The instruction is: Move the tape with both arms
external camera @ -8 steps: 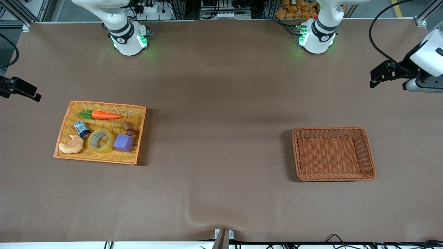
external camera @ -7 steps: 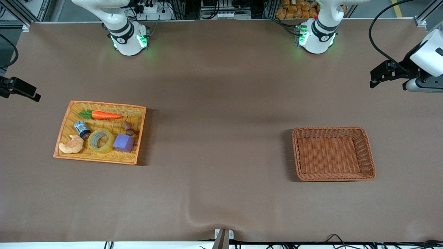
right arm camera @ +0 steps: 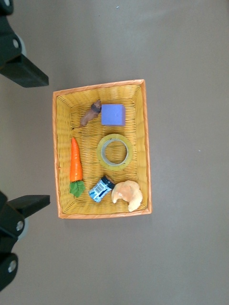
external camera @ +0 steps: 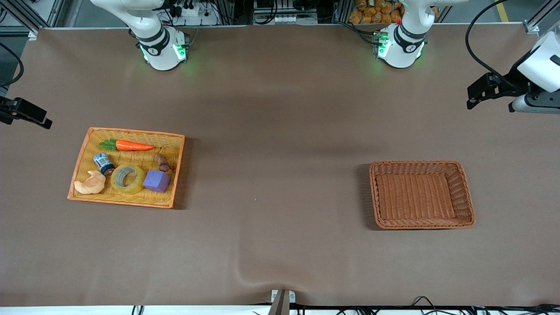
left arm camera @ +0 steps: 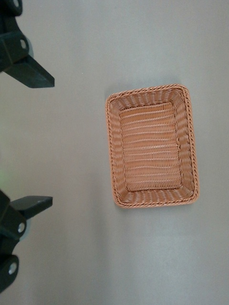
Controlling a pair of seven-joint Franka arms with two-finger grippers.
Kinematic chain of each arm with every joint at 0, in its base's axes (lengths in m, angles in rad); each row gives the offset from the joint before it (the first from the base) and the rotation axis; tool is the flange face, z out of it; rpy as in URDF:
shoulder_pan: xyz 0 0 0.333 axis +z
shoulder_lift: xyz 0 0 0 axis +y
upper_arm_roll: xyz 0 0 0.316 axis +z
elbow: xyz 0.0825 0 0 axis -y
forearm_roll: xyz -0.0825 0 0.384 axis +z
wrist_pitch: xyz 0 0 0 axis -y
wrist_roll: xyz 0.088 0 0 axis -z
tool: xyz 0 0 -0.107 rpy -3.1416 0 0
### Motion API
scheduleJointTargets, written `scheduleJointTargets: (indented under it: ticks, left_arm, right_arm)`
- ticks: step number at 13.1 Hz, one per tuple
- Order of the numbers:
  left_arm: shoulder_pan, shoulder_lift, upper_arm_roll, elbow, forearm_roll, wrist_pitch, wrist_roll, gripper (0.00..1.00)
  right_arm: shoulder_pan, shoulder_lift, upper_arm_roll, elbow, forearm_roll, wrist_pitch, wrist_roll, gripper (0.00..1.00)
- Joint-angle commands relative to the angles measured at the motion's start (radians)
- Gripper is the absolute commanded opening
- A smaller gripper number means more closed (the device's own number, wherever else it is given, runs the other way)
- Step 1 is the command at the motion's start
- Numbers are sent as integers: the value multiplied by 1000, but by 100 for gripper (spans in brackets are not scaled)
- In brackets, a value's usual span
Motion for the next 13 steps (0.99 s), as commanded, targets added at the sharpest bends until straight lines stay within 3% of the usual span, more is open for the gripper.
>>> scheduleJointTargets:
  ticks: [1,6,10,13]
  left_arm:
    - [5,-9,-2,0,19,-6,23,100]
    - [5,-8,3,0,19,-4,26,100]
    - [5,-6,3,0,19,-4,26,100]
    - [6,-5,3,0,19,-4,26,100]
  right_arm:
    - [4,5,6,-41,9,42,4,100]
    - [84,14,8,-212,12,269,-13,100]
    - [78,38,8,-294,12,333,-126,100]
    - [78,37,6,-448,0,491,-157,100]
